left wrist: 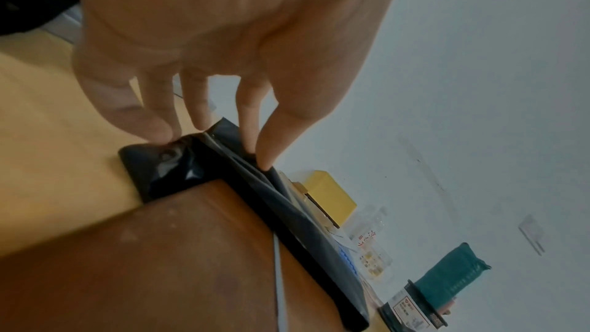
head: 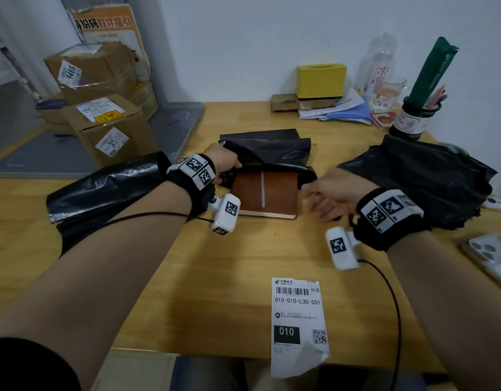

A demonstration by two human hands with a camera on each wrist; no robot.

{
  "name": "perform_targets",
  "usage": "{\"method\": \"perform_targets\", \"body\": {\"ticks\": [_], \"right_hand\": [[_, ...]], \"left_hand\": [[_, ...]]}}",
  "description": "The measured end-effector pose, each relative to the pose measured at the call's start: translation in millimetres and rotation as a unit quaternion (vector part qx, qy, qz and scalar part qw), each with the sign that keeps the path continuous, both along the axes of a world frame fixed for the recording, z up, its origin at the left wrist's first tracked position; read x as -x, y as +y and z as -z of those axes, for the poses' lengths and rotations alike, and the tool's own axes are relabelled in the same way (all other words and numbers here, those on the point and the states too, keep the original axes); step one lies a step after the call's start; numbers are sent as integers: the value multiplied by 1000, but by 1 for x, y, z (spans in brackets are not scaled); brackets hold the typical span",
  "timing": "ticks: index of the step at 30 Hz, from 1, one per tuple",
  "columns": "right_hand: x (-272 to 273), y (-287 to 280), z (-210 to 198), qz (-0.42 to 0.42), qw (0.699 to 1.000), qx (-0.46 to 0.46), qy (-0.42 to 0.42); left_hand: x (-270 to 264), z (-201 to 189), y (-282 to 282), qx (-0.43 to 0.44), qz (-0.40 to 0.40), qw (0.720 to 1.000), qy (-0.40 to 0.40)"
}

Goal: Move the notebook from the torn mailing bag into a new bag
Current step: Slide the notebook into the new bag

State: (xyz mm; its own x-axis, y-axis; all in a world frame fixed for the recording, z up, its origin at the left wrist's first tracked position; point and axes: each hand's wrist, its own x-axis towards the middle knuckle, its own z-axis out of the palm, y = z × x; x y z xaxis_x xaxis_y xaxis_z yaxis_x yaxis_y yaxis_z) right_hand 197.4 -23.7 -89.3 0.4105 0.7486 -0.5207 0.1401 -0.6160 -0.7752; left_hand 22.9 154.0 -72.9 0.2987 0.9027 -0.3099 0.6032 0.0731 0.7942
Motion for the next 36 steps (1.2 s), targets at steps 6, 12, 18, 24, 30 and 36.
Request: {"method": "perform_targets", "body": {"ticks": [6, 12, 18, 24, 30, 36], "right_hand": [[-12, 17, -4, 52, 997, -27, -41], [-9, 34, 5, 52, 997, 17, -62], [-2, 50, 11, 36, 995, 28, -86], [5, 46, 2, 51, 999, 10, -11], [-1, 43, -4, 70, 988, -42, 133], [-7, 50, -26, 135, 957, -157, 205]], "left_hand": [[13, 9, 4, 17, 3, 999, 47], [19, 22, 7, 58, 15, 994, 97], [17, 24, 8, 43, 25, 994, 100], [16, 11, 4, 40, 90, 981, 166], [24, 10, 12, 81, 54, 991, 87], [33, -3, 25, 130, 35, 987, -85]]}}
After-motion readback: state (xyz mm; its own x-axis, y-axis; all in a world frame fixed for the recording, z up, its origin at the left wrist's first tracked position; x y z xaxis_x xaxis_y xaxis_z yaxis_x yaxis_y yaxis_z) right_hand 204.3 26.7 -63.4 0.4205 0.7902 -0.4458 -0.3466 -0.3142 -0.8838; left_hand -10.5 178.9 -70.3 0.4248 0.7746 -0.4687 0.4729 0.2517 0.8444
